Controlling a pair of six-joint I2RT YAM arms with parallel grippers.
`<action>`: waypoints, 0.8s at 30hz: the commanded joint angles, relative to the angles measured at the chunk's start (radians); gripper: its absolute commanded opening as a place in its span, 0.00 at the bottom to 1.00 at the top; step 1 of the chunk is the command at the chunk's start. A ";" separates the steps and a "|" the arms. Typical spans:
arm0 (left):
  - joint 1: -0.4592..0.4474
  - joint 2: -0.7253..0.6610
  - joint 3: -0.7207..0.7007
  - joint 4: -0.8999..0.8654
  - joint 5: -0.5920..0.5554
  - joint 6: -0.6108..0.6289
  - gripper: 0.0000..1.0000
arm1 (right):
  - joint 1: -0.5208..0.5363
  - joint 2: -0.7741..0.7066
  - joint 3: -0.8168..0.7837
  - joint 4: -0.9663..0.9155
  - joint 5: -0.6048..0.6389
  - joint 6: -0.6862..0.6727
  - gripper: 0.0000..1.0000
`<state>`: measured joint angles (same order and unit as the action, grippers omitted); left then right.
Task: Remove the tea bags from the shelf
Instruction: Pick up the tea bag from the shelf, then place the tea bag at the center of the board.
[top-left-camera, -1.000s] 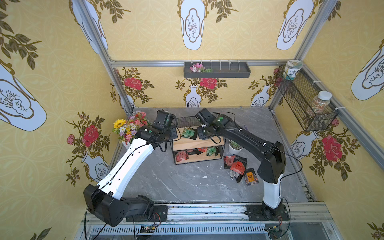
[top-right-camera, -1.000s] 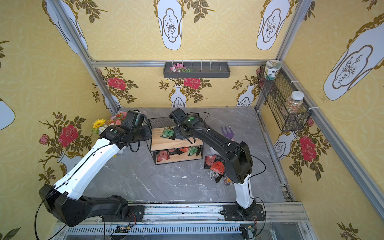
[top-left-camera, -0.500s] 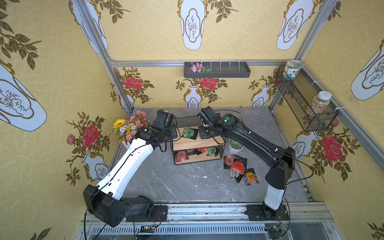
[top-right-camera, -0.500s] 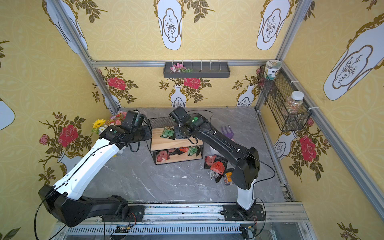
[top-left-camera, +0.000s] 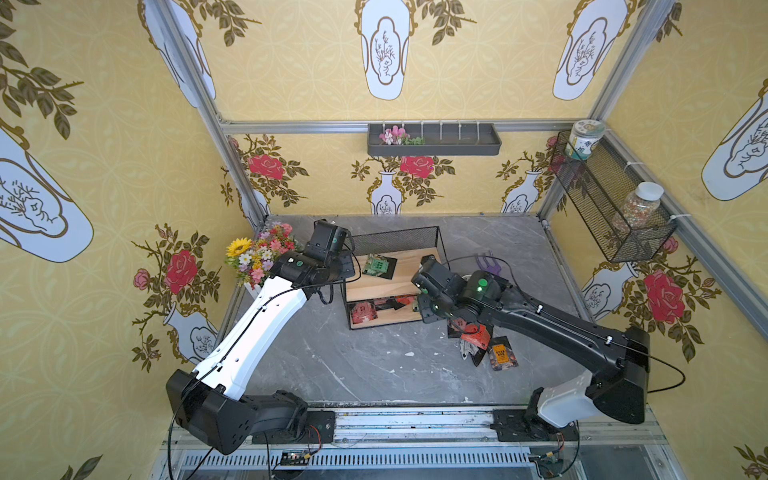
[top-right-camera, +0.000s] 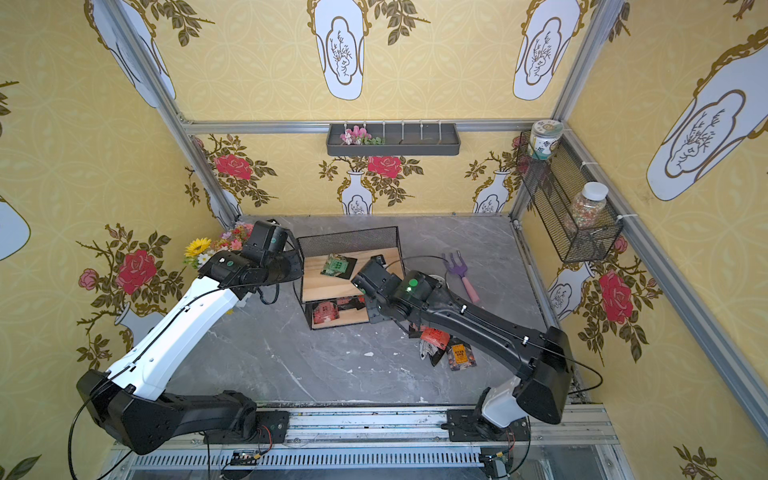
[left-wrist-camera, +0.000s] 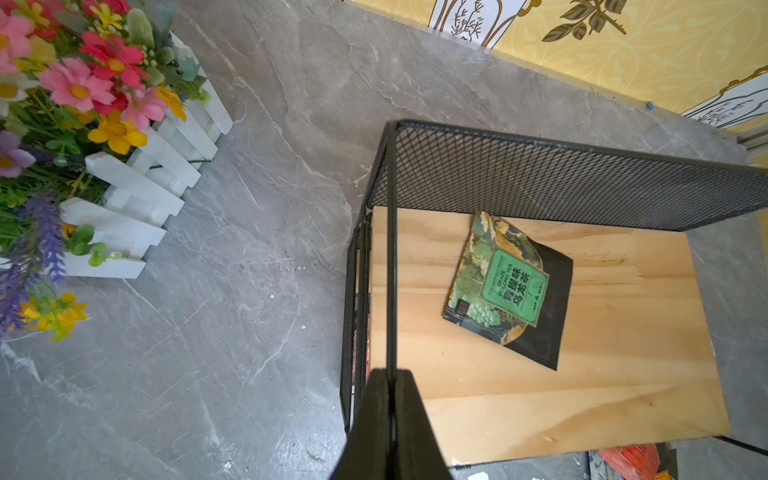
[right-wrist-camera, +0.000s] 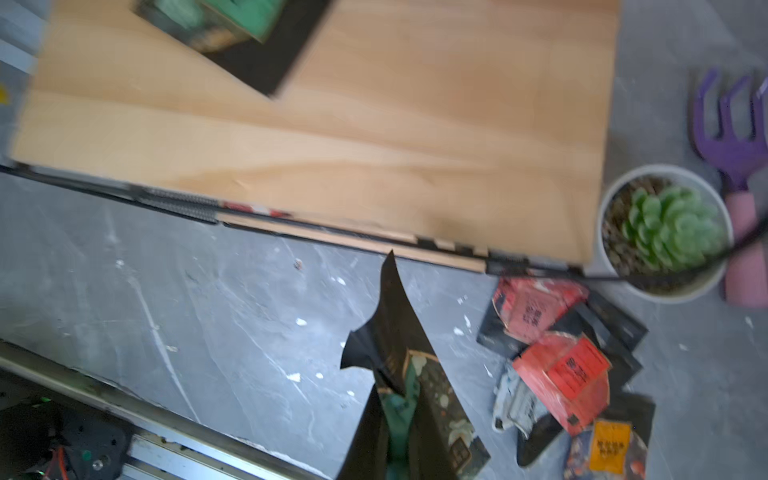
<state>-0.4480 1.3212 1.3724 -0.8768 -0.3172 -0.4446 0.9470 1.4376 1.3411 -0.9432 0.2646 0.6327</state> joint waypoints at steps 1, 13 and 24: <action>0.001 -0.009 -0.002 0.052 -0.011 -0.001 0.00 | -0.002 -0.062 -0.090 -0.013 0.059 0.147 0.06; 0.001 -0.009 -0.001 0.053 -0.007 -0.003 0.00 | -0.235 -0.147 -0.341 -0.046 0.054 0.305 0.06; 0.000 -0.013 -0.006 0.055 -0.005 -0.009 0.00 | -0.396 -0.002 -0.385 0.145 0.027 0.199 0.12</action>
<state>-0.4480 1.3155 1.3720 -0.8768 -0.3172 -0.4458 0.5594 1.4120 0.9535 -0.8597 0.2813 0.8684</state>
